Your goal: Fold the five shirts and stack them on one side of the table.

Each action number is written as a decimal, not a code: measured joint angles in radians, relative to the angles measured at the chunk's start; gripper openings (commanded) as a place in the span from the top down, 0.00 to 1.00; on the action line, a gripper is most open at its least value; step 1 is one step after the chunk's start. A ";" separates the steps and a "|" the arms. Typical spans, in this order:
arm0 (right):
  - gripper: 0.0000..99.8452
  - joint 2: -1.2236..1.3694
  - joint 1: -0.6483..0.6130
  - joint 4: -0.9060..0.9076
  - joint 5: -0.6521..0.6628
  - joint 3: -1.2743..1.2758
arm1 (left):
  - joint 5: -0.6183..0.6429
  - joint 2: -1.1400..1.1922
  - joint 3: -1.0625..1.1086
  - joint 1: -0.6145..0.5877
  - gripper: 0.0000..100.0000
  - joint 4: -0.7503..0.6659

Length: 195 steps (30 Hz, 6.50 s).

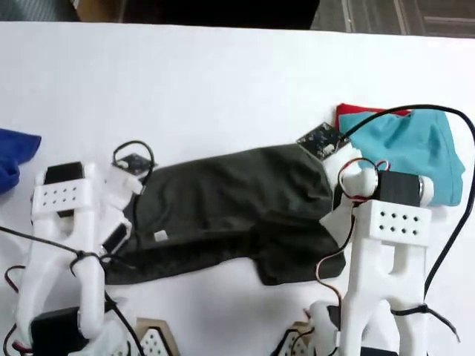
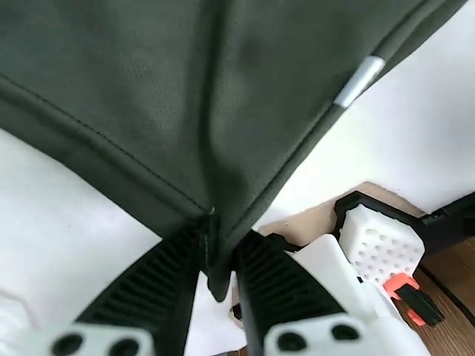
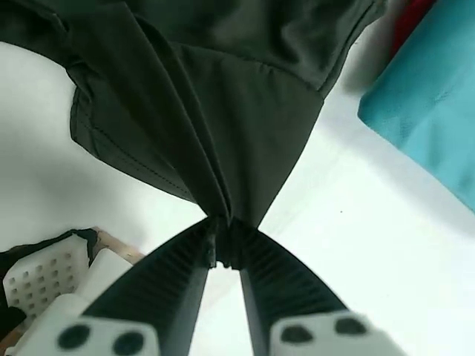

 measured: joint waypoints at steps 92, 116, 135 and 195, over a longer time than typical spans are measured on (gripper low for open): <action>0.78 0.689 -0.175 -0.471 -0.189 -0.305 | 0.232 1.283 -1.347 -0.072 0.76 0.100; 0.78 0.733 -0.192 -0.416 -0.256 -0.402 | 0.044 0.859 -0.996 -0.063 0.76 0.135; 0.78 0.964 -0.199 -0.560 -0.258 -0.420 | 0.035 0.534 -0.391 -0.041 0.76 -0.160; 0.78 0.324 -0.615 -0.296 -0.060 0.149 | 0.325 0.594 -0.336 0.020 0.76 -0.631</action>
